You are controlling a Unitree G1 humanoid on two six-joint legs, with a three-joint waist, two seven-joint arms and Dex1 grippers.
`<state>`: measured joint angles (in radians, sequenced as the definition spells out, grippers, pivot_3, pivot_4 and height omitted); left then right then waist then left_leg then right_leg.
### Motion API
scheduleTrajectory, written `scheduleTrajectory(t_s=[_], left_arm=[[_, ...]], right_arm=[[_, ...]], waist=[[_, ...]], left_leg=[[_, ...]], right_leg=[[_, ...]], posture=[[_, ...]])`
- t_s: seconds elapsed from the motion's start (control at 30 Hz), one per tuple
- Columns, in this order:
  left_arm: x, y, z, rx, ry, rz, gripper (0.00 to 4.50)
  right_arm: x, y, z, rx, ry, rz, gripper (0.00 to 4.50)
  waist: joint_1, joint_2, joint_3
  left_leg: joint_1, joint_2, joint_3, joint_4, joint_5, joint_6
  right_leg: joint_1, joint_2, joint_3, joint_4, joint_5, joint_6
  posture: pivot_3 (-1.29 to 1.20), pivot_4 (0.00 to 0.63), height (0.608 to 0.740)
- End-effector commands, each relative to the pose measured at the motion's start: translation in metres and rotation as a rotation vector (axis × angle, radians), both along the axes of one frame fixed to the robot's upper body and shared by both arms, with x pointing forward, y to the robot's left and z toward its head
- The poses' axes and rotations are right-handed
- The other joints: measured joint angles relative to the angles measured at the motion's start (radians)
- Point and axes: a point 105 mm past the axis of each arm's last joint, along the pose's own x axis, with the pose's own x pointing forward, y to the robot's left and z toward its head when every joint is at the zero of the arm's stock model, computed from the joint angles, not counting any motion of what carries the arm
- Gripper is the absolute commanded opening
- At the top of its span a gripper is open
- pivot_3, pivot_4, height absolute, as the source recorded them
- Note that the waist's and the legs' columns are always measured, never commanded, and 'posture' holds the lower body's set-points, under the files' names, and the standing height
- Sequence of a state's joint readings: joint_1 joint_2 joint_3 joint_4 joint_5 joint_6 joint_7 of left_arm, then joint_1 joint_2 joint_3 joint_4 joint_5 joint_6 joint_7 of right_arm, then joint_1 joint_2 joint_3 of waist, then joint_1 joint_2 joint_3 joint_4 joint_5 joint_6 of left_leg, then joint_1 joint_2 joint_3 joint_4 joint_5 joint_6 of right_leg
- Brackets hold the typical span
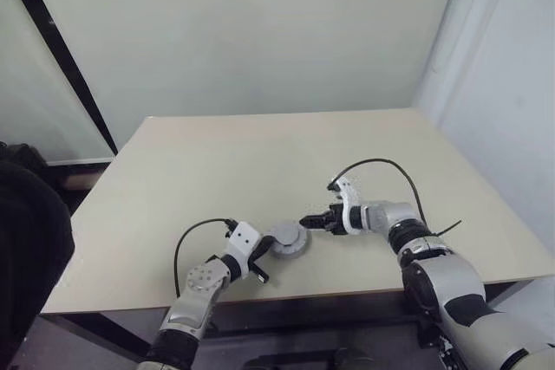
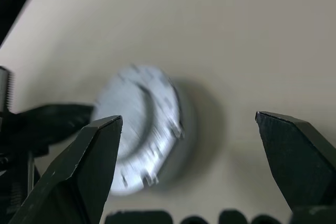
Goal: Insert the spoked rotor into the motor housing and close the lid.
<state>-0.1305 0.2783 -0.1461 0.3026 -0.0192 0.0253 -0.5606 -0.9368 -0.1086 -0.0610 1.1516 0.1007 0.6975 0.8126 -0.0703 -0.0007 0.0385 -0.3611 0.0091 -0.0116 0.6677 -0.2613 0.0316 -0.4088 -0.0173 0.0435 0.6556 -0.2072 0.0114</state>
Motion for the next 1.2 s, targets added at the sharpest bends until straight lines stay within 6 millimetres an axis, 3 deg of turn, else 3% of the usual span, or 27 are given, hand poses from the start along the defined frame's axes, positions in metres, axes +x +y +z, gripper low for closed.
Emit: scheduleTrajectory(t_s=[0.03,0.33,0.83,0.93,1.07,1.2], left_arm=[[-0.001,-0.008,-0.004,0.009,0.016,-0.029,0.0],[-0.001,-0.006,-0.004,0.01,0.017,-0.027,0.0],[0.001,-0.003,-0.001,0.009,0.01,-0.018,0.0],[0.001,-0.003,-0.001,0.009,0.008,-0.017,0.0],[0.001,-0.003,0.0,0.004,0.009,-0.009,0.0],[0.003,-0.001,0.001,-0.01,0.014,0.015,0.0]], right_arm=[[0.001,-0.004,0.005,0.063,0.114,-0.114,4.43],[-0.017,0.019,-0.003,0.356,0.372,-0.273,4.43],[-0.027,0.053,-0.006,0.489,0.483,-0.315,4.43],[-0.027,0.053,-0.006,0.487,0.483,-0.327,3.81],[-0.029,0.051,-0.01,0.457,0.483,-0.319,2.43],[-0.032,0.049,-0.013,0.439,0.495,-0.312,1.38]], waist=[[0.0,0.0,0.0],[0.0,0.0,0.0],[-0.007,0.0,0.0],[-0.011,0.0,0.0],[-0.013,0.0,0.0],[-0.018,0.0,0.0]], left_leg=[[0.0,0.0,0.0,0.0,0.0,0.0],[-0.001,0.0,0.0,0.0,0.0,0.0],[0.0,0.001,0.0,-0.001,0.0,0.0],[0.0,0.001,0.0,-0.001,0.0,0.0],[-0.001,0.001,0.0,-0.002,0.0,0.0],[-0.001,0.001,0.0,-0.004,0.0,0.0]], right_leg=[[0.0,0.0,0.0,0.0,0.0,0.0],[0.0,0.0,0.0,-0.001,0.0,0.0],[0.0,0.001,0.0,-0.002,0.0,0.0],[-0.001,0.001,0.0,-0.002,0.0,0.0],[-0.001,0.001,0.0,-0.002,0.0,0.0],[-0.001,0.001,0.0,-0.004,0.0,0.0]], posture=[[0.0,0.0,0.74],[0.0,0.0,0.74],[0.0,0.0,0.74],[0.0,0.0,0.74],[0.0,0.0,0.74],[0.0,0.0,0.74]])
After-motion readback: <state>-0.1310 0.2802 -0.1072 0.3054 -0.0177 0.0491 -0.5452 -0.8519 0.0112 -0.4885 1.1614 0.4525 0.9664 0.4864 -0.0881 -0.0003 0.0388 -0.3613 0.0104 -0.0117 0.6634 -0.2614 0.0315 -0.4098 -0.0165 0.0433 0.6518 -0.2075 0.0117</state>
